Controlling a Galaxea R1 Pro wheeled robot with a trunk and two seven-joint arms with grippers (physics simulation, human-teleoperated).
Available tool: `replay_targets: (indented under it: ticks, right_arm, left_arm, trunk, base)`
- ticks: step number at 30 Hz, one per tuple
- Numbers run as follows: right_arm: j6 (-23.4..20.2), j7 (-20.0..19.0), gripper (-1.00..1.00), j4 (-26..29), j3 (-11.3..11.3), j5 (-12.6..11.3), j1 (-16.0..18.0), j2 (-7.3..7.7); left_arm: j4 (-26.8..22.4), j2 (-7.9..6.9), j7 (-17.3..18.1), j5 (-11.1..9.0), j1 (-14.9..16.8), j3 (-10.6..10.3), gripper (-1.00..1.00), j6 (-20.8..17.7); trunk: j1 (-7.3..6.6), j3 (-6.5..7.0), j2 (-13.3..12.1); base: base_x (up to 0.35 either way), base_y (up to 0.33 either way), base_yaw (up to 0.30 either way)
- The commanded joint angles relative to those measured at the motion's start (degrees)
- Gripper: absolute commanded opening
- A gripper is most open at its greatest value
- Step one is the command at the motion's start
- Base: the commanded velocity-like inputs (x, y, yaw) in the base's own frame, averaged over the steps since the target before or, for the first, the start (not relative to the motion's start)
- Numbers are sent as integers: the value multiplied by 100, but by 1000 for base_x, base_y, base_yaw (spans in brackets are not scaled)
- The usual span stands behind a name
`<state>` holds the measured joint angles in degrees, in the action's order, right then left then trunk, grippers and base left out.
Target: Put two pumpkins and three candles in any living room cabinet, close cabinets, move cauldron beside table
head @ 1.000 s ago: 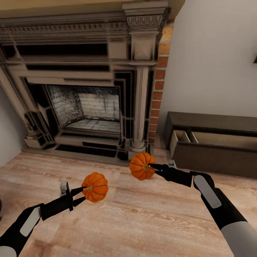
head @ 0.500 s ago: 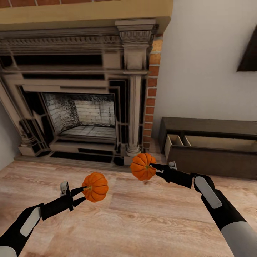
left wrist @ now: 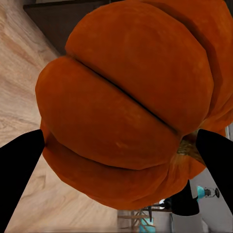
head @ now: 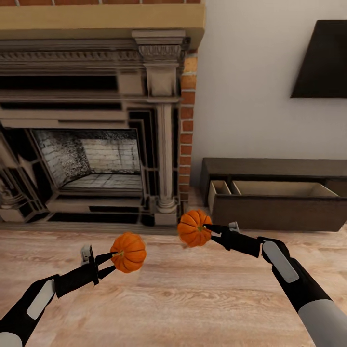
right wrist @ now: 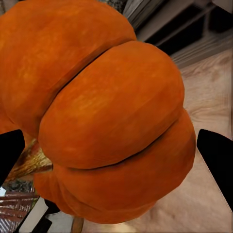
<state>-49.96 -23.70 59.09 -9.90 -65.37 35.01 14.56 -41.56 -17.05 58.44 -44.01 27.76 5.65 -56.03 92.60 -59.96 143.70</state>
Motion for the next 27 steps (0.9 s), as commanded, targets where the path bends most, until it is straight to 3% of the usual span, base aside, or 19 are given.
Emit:
replay_targets:
  ticks: [1, 9, 14, 18, 27]
  right_arm:
    - [-3, -19, -100, -6, -7, 14, 5, 3]
    - [106, -13, -100, -9, -4, -47, 5, 4]
    - [149, -19, -100, -66, -3, -59, 6, 5]
    - [153, -20, -100, -117, -4, -209, 5, 5]
    - [156, -26, -100, -161, -9, -249, 5, 4]
  left_arm:
    - [-1, 0, 18, 5, 1, 6, -100, -22]
    - [-3, 7, 16, 6, 1, 0, -100, -22]
    - [-1, 8, 17, 6, 1, -3, -100, -22]
    - [-1, 6, 18, 6, 1, -3, -100, -22]
    - [-1, 2, 18, 4, 1, -3, -100, -22]
  trunk:
    - [-4, 13, 0]
    - [-24, 182, -10]
    - [-37, 278, -17]
    - [-37, 261, -17]
    - [-42, 266, -20]
  base:
    - [0, 0, -166]
    - [0, 0, -44]
    - [0, 0, -204]
    - [0, 0, -251]
    - [0, 0, -254]
